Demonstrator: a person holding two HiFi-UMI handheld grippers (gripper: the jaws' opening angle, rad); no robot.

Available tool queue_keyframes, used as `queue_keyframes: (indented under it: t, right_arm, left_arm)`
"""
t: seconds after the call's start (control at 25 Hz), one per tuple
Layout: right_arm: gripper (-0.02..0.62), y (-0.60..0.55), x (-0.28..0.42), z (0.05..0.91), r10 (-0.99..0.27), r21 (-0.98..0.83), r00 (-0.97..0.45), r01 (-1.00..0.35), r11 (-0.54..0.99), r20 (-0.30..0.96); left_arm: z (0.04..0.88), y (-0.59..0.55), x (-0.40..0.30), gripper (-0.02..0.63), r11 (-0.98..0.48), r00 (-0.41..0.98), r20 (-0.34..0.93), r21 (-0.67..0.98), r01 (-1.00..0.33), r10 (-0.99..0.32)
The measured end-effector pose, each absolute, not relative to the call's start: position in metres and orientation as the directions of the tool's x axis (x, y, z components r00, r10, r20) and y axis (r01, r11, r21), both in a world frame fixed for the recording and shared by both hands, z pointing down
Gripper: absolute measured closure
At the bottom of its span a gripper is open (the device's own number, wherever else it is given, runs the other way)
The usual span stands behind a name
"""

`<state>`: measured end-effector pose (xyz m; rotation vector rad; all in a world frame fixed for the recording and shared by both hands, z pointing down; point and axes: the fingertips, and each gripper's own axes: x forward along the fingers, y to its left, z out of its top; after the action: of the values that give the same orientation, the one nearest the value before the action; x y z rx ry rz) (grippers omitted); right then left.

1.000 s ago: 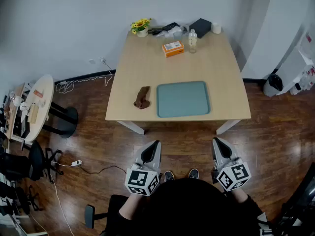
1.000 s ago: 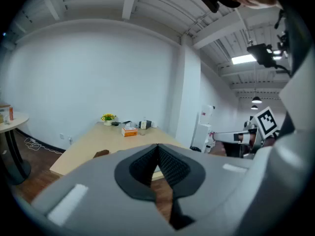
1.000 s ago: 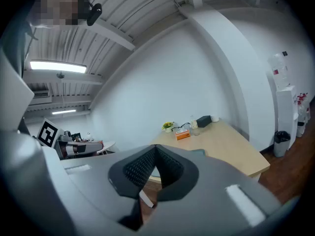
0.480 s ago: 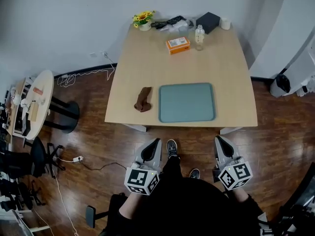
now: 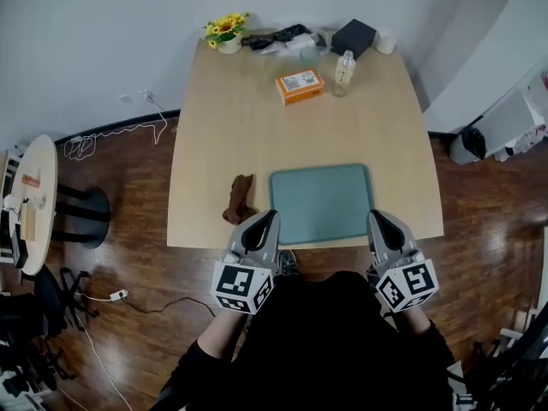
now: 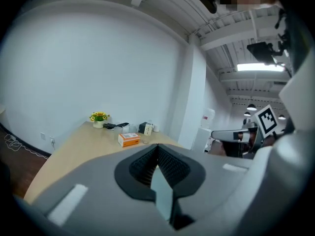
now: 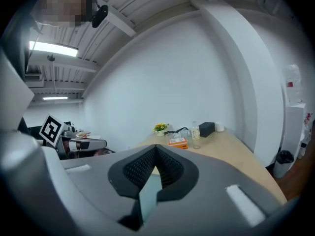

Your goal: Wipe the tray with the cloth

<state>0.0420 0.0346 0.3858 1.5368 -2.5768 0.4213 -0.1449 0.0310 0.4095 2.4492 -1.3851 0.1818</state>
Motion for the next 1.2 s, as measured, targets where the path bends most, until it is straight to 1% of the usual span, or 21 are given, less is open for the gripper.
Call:
queue_keyframes:
  t: [0.08,0.12,0.16,0.2,0.24,0.28,0.36,0.48,0.56,0.6,0.68,0.76,0.84,0.96,1.04,1.08,1.12,1.16,1.2]
  right_arm:
    - [0.594,0.014,0.036,0.391,-0.832,-0.16,-0.492,-0.871,0.465,0.256]
    - [0.576,0.005,0.034,0.397,-0.822,-0.154,-0.501,-0.866,0.477,0.27]
    - [0.511,-0.005,0.034,0.404,-0.811,-0.153,-0.51,-0.86,0.487,0.285]
    - [0.455,-0.014,0.034,0.412,-0.801,-0.157,-0.518,-0.855,0.495,0.298]
    - [0.412,-0.023,0.035,0.42,-0.794,-0.163,-0.523,-0.852,0.498,0.31]
    - [0.389,-0.032,0.036,0.428,-0.787,-0.168,-0.525,-0.851,0.498,0.324]
    - [0.366,-0.049,0.04,0.446,-0.775,-0.158,-0.522,-0.851,0.5,0.357]
    - [0.365,-0.07,0.06,0.492,-0.755,-0.12,-0.483,-0.867,0.484,0.443]
    - [0.365,-0.08,0.086,0.536,-0.734,-0.108,-0.424,-0.892,0.438,0.531]
    - [0.366,-0.084,0.101,0.56,-0.717,-0.105,-0.39,-0.907,0.409,0.577]
    - [0.365,-0.086,0.13,0.606,-0.671,-0.107,-0.323,-0.933,0.343,0.668]
    - [0.365,-0.08,0.152,0.642,-0.615,-0.136,-0.29,-0.949,0.285,0.733]
    - [0.362,-0.072,0.161,0.662,-0.57,-0.198,-0.309,-0.948,0.25,0.761]
    - [0.367,-0.06,0.158,0.675,-0.522,-0.261,-0.353,-0.934,0.243,0.777]
    - [0.394,-0.053,0.154,0.685,-0.484,-0.269,-0.363,-0.929,0.254,0.797]
    - [0.426,-0.051,0.154,0.69,-0.471,-0.26,-0.355,-0.931,0.255,0.808]
    - [0.481,-0.05,0.156,0.693,-0.465,-0.249,-0.344,-0.934,0.255,0.816]
    - [0.523,-0.05,0.157,0.694,-0.462,-0.246,-0.34,-0.936,0.253,0.819]
    - [0.552,-0.049,0.157,0.695,-0.459,-0.256,-0.347,-0.934,0.25,0.818]
  left_arm:
    - [0.417,0.011,-0.143,0.601,-0.488,0.529,0.283,0.206,-0.848,-0.8]
    - [0.422,0.002,-0.14,0.601,-0.494,0.534,0.296,0.202,-0.846,-0.792]
    - [0.429,-0.006,-0.137,0.556,-0.501,0.539,0.314,0.199,-0.842,-0.781]
    - [0.438,-0.013,-0.133,0.475,-0.507,0.544,0.336,0.198,-0.839,-0.769]
    - [0.447,-0.021,-0.13,0.412,-0.51,0.545,0.36,0.195,-0.838,-0.757]
    - [0.456,-0.029,-0.128,0.385,-0.51,0.541,0.387,0.188,-0.839,-0.747]
    - [0.475,-0.041,-0.129,0.371,-0.503,0.517,0.443,0.162,-0.849,-0.732]
    - [0.52,-0.057,-0.156,0.371,-0.45,0.412,0.556,0.075,-0.89,-0.722]
    - [0.559,-0.066,-0.194,0.368,-0.369,0.298,0.641,0.025,-0.929,-0.707]
    - [0.579,-0.068,-0.215,0.356,-0.319,0.243,0.681,0.016,-0.948,-0.69]
    - [0.615,-0.067,-0.252,0.333,-0.214,0.173,0.748,0.042,-0.976,-0.641]
    - [0.642,-0.061,-0.272,0.305,-0.124,0.165,0.783,0.113,-0.986,-0.6]
    - [0.658,-0.056,-0.278,0.293,-0.064,0.173,0.797,0.167,-0.984,-0.578]
    - [0.675,-0.049,-0.274,0.291,-0.06,0.188,0.825,0.184,-0.981,-0.533]
    - [0.688,-0.042,-0.268,0.291,-0.079,0.193,0.85,0.177,-0.981,-0.491]
    - [0.694,-0.039,-0.268,0.293,-0.083,0.184,0.86,0.164,-0.983,-0.475]
    - [0.697,-0.038,-0.27,0.299,-0.083,0.164,0.869,0.142,-0.986,-0.468]
    - [0.699,-0.037,-0.274,0.328,-0.077,0.14,0.874,0.118,-0.99,-0.464]
    - [0.698,-0.036,-0.279,0.437,-0.066,0.124,0.879,0.105,-0.992,-0.461]
